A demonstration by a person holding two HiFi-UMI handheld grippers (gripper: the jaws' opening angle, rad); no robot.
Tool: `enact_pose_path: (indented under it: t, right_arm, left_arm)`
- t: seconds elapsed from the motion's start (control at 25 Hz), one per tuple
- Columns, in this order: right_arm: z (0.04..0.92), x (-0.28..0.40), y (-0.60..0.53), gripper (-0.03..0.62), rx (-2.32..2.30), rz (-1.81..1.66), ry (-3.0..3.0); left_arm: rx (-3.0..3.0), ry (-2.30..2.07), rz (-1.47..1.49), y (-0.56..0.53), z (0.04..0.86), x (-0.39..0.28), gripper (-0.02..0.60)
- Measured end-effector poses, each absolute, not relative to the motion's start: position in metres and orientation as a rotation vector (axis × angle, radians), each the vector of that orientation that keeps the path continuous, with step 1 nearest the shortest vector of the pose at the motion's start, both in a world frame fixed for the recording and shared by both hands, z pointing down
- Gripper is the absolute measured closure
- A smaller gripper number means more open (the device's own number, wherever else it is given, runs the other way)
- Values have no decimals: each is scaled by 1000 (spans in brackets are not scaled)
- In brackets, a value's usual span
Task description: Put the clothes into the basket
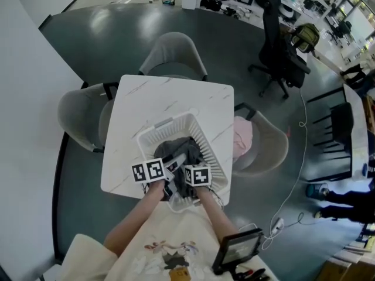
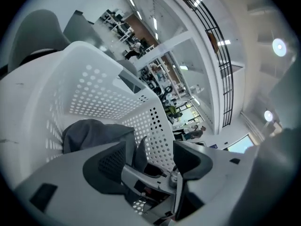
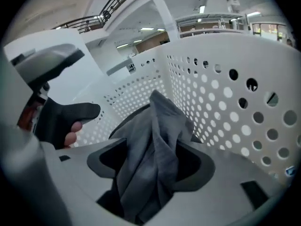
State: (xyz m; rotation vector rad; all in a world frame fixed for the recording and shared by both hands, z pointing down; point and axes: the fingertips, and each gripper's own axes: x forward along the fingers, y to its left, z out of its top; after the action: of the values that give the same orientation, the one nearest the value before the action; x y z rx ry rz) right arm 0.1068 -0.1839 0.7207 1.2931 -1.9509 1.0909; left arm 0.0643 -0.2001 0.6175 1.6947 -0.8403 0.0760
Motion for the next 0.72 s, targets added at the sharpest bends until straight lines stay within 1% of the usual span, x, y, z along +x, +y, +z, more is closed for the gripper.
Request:
enact_pose_path:
  t: [0.16, 0.28, 0.36, 0.48, 0.56, 0.64, 0.72]
  right_arm:
    - [720, 108, -184, 289, 1306, 1123, -1949]
    - [720, 109, -182, 294, 1314, 1132, -1943]
    - [720, 109, -181, 329, 1298, 1109, -1938]
    - [725, 110, -181, 346, 1288, 1126, -1912]
    - [735, 113, -181, 361, 1274, 1163, -1879]
    - [747, 118, -183, 389, 1249, 1175, -1845]
    - [755, 121, -188, 393, 1223, 1188, -1835]
  left_arm:
    - [1743, -803, 48, -206, 610, 75, 259]
    - [1707, -847, 13, -212, 614, 70, 259]
    - [1686, -919, -17, -217, 617, 63, 262]
    - [1681, -958, -19, -223, 622, 65, 276]
    - [1724, -977, 30, -227, 631, 71, 278]
    - [1747, -1026, 152, -232, 653, 73, 282]
    - [1710, -1066, 282, -237, 680, 70, 290]
